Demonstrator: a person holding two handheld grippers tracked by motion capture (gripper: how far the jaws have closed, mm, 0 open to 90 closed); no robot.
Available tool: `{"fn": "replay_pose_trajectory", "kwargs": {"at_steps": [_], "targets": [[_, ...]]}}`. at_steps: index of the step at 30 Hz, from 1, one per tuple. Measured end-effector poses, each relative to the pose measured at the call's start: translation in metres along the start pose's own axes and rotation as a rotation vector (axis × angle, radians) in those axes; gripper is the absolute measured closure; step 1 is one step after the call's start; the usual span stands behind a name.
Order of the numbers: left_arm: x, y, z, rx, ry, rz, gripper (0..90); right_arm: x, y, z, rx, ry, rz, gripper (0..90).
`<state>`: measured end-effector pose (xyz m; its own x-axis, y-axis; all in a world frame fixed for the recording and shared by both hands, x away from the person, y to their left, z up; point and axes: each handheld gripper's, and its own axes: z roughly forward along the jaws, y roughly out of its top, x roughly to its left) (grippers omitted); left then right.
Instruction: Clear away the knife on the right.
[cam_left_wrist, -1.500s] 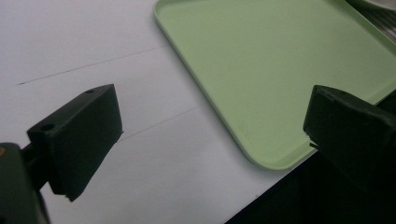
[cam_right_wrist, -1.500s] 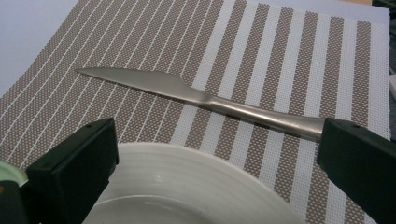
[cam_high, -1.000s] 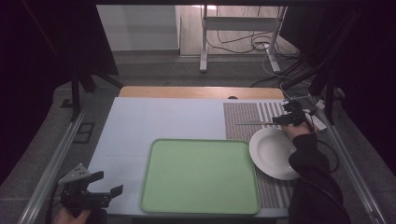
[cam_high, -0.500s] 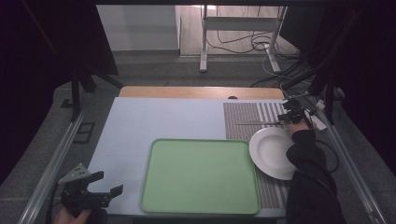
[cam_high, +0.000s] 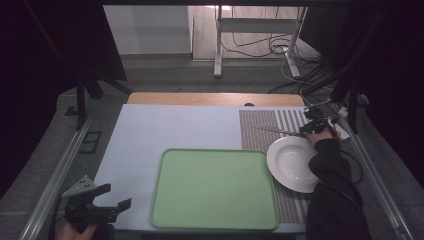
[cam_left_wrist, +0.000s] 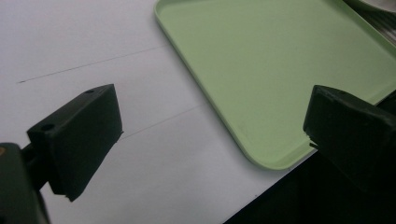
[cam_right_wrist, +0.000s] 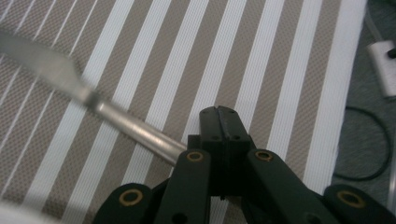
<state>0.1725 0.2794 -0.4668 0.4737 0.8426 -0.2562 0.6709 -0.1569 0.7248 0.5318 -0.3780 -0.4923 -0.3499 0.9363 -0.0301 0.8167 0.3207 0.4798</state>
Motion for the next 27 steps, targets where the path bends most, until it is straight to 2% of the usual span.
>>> {"fn": "replay_pose_trajectory", "kwargs": {"at_steps": [7,11,13,14,15,16,17,18,20,22,25,27], "targets": [[0.0,0.0,0.0,0.003,0.001,0.002,4.3,-0.004,-0.016,-0.012,0.064,0.085,-0.002,90.0],[0.0,0.001,0.001,0.003,0.0,0.004,4.4,-0.001,-0.019,-0.016,0.089,0.093,-0.027,90.0],[0.0,0.001,0.001,0.003,-0.001,0.005,4.3,-0.001,-0.019,-0.016,0.096,0.095,-0.022,90.0],[0.0,0.001,0.001,0.002,-0.001,0.005,4.4,-0.002,-0.019,-0.016,0.096,0.089,-0.016,87.1],[0.0,0.001,0.0,0.002,-0.002,0.005,4.4,-0.002,-0.018,-0.016,0.085,0.056,-0.004,81.3],[0.0,0.001,0.0,0.002,-0.002,0.004,4.4,-0.003,-0.016,-0.018,0.061,0.03,0.011,70.9],[0.0,0.001,0.0,0.002,-0.003,0.005,4.4,-0.003,-0.016,-0.018,0.061,0.03,0.011,70.9],[0.0,0.001,0.001,0.002,-0.003,0.005,4.4,-0.003,-0.015,-0.02,0.04,0.022,0.03,66.6],[0.0,0.001,0.001,0.003,-0.003,0.006,4.4,-0.004,-0.012,-0.023,0.009,0.004,0.059,51.9],[0.0,0.001,0.001,0.003,-0.003,0.006,4.4,-0.004,-0.009,-0.025,-0.013,0.01,0.088,36.0],[0.0,0.001,0.001,0.003,-0.003,0.006,4.4,-0.001,-0.004,-0.025,-0.026,0.046,0.122,15.4],[-0.001,0.001,0.001,0.004,-0.002,0.007,4.4,0.003,0.0,-0.024,-0.03,0.041,0.112,3.2]]}}
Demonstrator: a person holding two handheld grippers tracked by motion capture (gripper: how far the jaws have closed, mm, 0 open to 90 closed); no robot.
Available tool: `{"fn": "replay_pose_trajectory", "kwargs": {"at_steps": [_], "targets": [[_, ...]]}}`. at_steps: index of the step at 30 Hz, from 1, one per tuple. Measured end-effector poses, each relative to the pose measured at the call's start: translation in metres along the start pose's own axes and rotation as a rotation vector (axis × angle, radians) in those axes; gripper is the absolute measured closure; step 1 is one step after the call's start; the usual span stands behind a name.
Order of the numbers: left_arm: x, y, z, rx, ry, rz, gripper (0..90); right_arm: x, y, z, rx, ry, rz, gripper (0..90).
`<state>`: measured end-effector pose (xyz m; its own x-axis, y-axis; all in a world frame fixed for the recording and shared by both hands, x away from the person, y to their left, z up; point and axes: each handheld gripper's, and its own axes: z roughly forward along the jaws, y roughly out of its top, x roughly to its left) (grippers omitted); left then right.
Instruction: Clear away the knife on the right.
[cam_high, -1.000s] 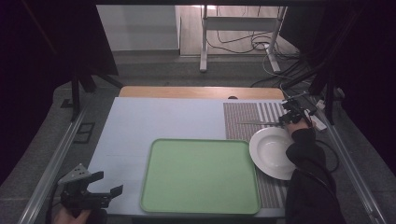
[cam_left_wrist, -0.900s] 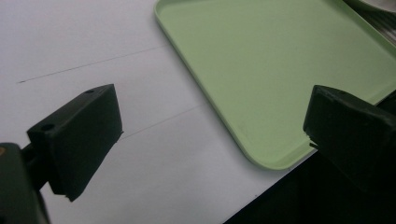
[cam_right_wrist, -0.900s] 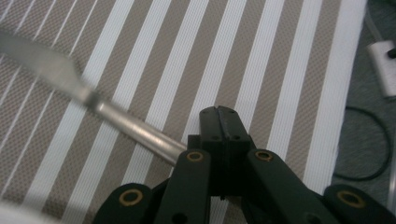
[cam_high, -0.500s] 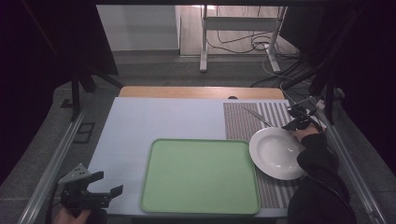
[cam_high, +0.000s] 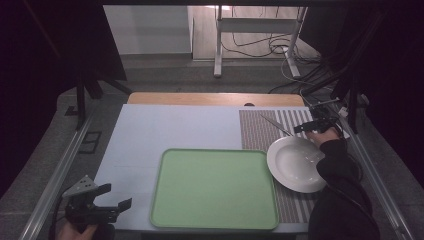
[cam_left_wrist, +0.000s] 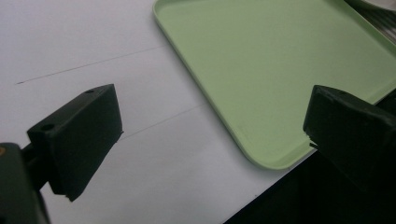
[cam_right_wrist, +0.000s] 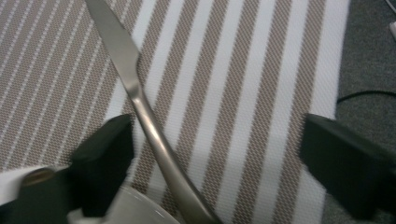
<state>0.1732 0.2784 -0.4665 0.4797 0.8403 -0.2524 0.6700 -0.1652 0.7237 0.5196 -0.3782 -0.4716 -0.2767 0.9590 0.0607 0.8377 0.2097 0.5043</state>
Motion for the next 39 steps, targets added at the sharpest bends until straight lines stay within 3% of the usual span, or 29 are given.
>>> {"fn": "replay_pose_trajectory", "kwargs": {"at_steps": [4,10,14,18,20,22,24,28,29,37,39], "targets": [[0.0,0.0,0.0,0.0,0.0,-0.002,4.4,0.017,0.007,0.003,0.006,-0.054,-0.064,0.0],[0.0,0.0,0.0,0.0,0.0,-0.001,4.4,0.03,0.012,0.017,0.025,-0.024,-0.087,0.0],[0.0,0.0,0.0,-0.001,-0.001,-0.001,4.4,0.032,0.01,0.029,0.053,-0.057,-0.124,1.2],[0.0,0.0,0.0,0.0,-0.001,0.0,4.4,0.03,0.008,0.037,0.077,-0.073,-0.158,9.1],[0.0,0.0,0.0,0.0,-0.001,0.0,4.4,0.028,0.007,0.038,0.088,-0.059,-0.17,17.0],[0.0,0.0,0.0,0.0,-0.001,0.0,4.4,0.027,0.006,0.036,0.075,-0.028,-0.174,30.0],[0.0,0.0,0.0,0.002,0.0,0.001,4.4,0.028,0.005,0.032,0.07,0.0,-0.215,44.5],[-0.001,0.0,0.0,0.004,0.004,0.005,4.5,0.031,0.006,0.03,0.076,0.023,-0.246,65.5],[0.0,0.0,0.0,0.004,0.003,0.005,4.5,0.032,0.006,0.03,0.08,0.036,-0.257,76.7],[0.0,0.0,0.0,0.005,0.003,0.005,4.6,0.035,0.007,0.029,0.093,0.034,-0.301,80.7],[0.0,0.0,0.0,0.004,0.003,0.003,4.6,0.033,0.008,0.025,0.069,-0.023,-0.332,80.9]]}}
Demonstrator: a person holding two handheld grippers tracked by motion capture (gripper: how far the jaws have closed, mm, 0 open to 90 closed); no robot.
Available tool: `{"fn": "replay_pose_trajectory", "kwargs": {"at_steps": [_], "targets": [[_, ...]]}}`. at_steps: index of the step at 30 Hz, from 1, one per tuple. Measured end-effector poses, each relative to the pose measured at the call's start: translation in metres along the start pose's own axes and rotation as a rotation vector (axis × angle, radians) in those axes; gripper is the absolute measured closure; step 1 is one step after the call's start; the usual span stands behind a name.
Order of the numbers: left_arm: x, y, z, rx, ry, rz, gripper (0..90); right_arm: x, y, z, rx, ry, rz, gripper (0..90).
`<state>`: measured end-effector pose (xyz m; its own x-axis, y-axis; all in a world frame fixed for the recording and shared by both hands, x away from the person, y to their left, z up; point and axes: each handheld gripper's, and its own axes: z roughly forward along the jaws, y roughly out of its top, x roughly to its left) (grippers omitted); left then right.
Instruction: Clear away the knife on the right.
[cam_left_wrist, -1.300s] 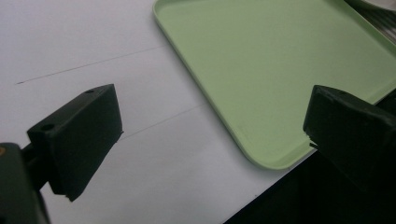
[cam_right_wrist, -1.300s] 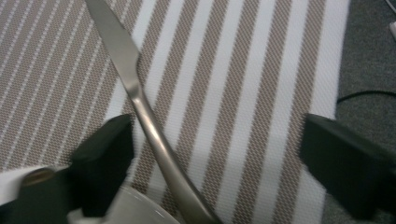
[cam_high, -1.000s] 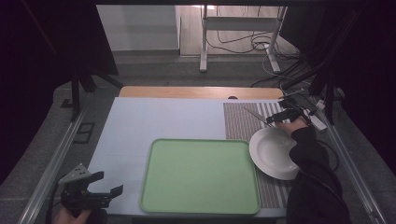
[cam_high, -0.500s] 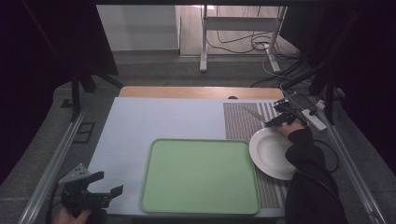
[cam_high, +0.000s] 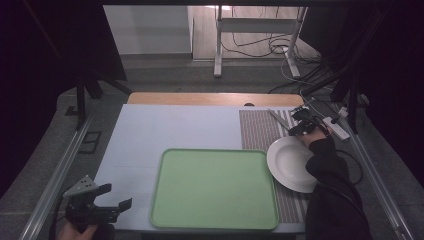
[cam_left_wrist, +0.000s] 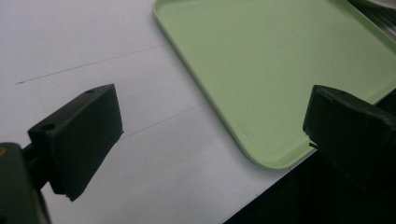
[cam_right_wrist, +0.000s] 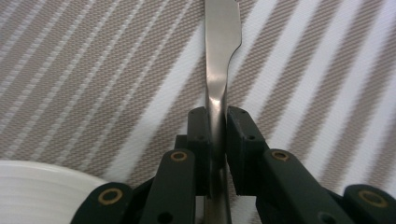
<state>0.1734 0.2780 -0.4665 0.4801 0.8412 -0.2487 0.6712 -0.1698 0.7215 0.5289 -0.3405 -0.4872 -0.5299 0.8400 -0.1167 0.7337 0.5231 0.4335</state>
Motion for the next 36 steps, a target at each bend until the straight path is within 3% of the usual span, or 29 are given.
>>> {"fn": "replay_pose_trajectory", "kwargs": {"at_steps": [5,20,36], "targets": [[0.0,0.0,0.0,0.0,0.001,0.001,4.6,-0.01,-0.004,-0.007,-0.025,0.016,0.046,80.9],[0.0,0.0,0.0,0.002,0.003,0.0,4.6,-0.04,-0.022,-0.031,-0.073,-0.004,0.15,81.0],[0.0,0.0,0.0,0.001,0.003,0.0,4.7,-0.051,-0.028,-0.05,-0.121,0.008,0.187,81.5]]}}
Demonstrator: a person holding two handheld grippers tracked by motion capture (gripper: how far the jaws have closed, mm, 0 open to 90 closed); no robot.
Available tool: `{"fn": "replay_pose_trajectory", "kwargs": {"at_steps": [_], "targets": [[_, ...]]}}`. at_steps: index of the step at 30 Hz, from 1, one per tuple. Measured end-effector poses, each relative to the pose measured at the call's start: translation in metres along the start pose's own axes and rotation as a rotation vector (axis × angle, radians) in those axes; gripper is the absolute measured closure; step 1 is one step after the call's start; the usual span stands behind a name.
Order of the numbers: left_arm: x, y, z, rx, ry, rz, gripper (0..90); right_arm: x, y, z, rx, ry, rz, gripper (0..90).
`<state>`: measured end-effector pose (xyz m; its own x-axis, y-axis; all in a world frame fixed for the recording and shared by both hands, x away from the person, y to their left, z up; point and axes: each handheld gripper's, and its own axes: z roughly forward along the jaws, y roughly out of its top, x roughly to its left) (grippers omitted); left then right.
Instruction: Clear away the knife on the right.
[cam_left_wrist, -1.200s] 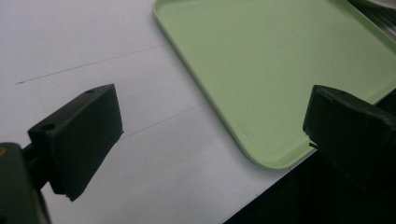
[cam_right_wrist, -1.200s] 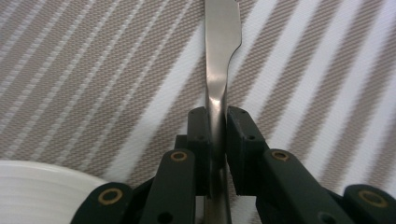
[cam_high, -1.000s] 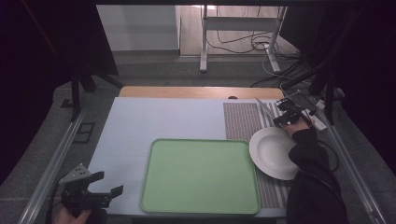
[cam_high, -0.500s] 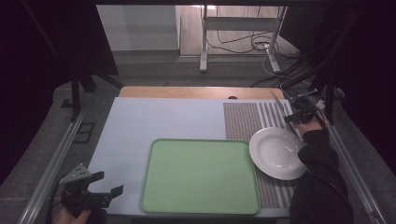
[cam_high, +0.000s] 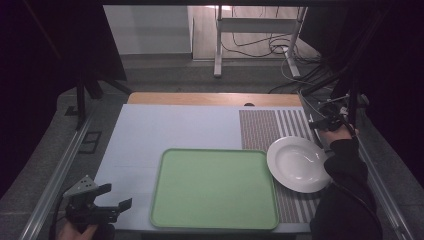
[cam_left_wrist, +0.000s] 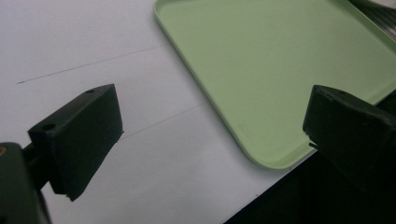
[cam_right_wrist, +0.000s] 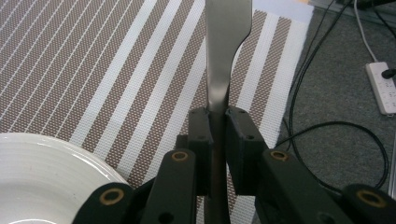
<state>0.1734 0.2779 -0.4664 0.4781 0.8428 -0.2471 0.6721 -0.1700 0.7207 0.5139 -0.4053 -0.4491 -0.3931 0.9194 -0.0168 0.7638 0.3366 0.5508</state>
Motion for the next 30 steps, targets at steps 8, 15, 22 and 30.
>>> {"fn": "replay_pose_trajectory", "kwargs": {"at_steps": [8,15,22,30], "targets": [[0.0,0.0,0.0,0.0,0.0,-0.001,4.7,-0.006,0.001,-0.022,-0.04,0.002,0.018,81.5],[0.0,0.0,0.0,0.001,0.002,-0.003,4.7,-0.002,-0.001,-0.041,-0.067,0.049,0.036,81.4],[0.0,0.0,0.0,0.001,0.002,-0.003,4.6,0.025,-0.004,-0.05,-0.07,0.108,0.015,81.4],[0.0,0.0,0.0,-0.001,0.001,-0.005,4.6,0.066,-0.007,-0.052,-0.061,0.161,-0.035,81.4]]}}
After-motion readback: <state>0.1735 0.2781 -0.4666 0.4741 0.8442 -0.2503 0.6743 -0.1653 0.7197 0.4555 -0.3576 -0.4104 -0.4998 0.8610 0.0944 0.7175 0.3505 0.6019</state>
